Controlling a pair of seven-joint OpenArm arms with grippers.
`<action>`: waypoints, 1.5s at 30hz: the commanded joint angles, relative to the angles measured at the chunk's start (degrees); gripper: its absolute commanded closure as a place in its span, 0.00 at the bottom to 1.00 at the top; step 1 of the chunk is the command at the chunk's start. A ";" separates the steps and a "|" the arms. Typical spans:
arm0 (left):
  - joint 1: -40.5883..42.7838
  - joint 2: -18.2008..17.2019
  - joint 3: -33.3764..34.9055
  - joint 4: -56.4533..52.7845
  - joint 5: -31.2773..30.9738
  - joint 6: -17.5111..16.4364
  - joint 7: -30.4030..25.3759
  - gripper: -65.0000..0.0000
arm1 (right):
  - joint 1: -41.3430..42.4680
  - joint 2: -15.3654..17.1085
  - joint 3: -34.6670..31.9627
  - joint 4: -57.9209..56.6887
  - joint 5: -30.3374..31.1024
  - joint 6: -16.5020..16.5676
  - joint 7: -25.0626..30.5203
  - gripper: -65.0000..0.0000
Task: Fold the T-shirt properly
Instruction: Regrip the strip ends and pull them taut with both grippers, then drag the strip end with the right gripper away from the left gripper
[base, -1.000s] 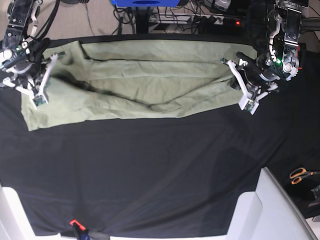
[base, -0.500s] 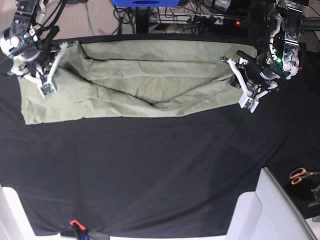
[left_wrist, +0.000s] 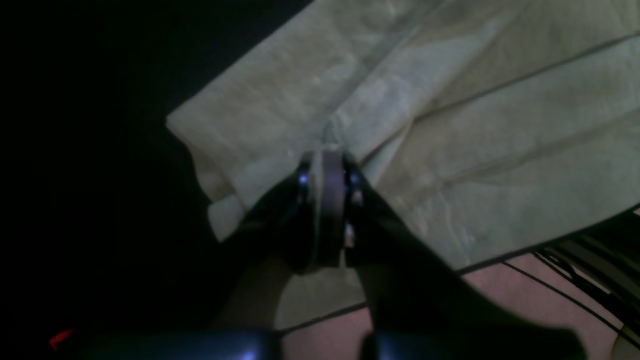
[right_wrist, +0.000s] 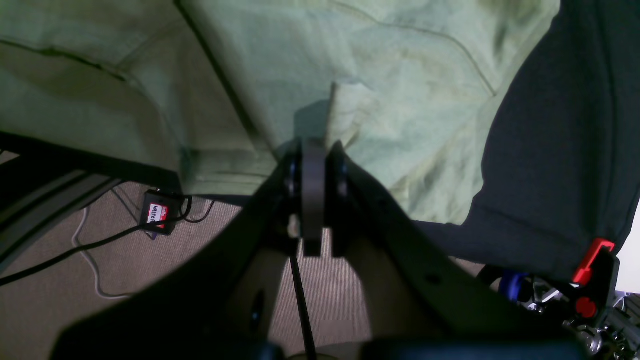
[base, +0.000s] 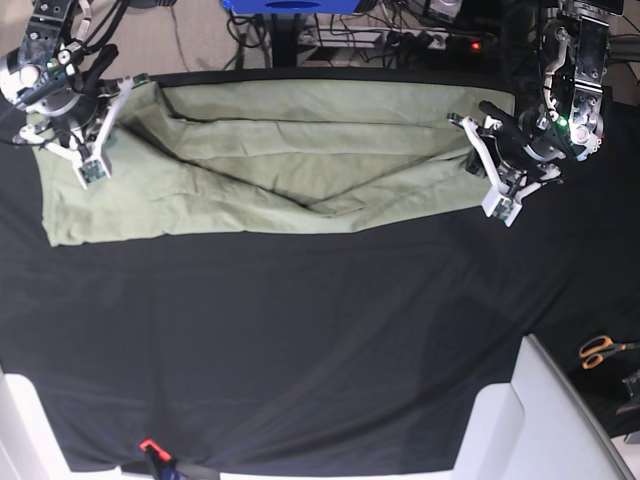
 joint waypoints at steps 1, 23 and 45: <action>-0.29 -0.81 -0.33 0.89 -0.23 0.01 -0.63 1.00 | -0.48 0.15 0.26 0.89 0.20 -0.08 0.37 1.00; -0.72 -5.20 3.80 1.24 -0.23 0.01 -0.72 1.00 | 5.93 0.59 0.17 -8.52 0.20 -0.17 0.37 1.00; -0.64 -5.47 4.24 1.33 -0.23 0.01 -0.72 1.00 | 11.65 0.41 6.50 -4.65 0.38 -4.74 2.30 0.20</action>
